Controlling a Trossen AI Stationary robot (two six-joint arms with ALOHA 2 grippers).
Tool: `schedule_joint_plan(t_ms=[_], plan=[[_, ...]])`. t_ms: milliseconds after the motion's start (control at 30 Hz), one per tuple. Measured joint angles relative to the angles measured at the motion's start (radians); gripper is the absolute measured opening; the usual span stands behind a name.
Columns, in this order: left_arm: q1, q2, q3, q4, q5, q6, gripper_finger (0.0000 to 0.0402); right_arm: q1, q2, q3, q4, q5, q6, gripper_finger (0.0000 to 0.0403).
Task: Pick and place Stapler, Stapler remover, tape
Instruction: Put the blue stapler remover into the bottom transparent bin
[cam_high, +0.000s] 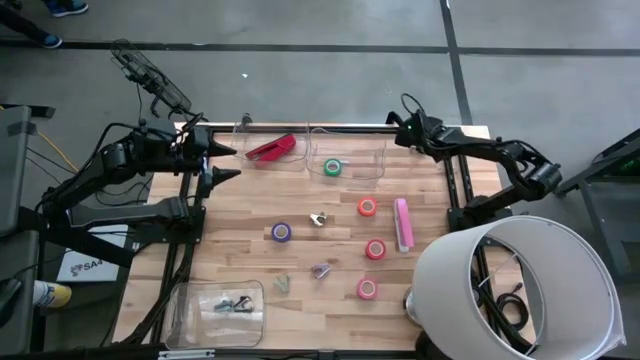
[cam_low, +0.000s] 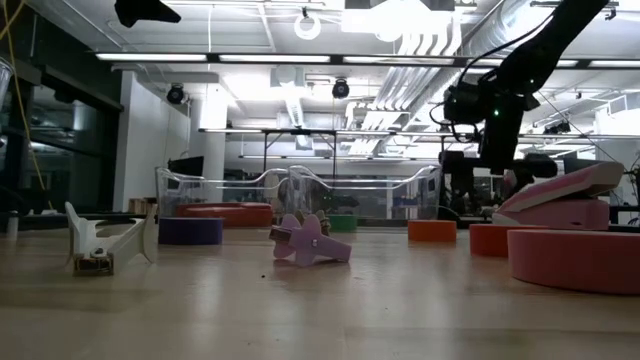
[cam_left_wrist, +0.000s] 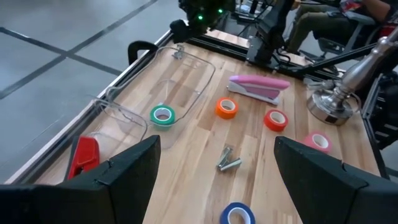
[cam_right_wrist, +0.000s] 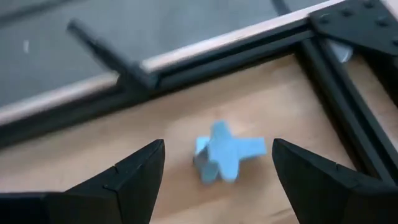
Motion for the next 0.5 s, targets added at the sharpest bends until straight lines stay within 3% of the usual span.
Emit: schedule_joint_plan(t_ms=[500], plan=[[0.000, 0.013, 0.000, 0.000, 0.007, 0.000, 0.0310, -0.014, 0.044, -0.027, 0.144, 0.156, 0.172, 0.0288]])
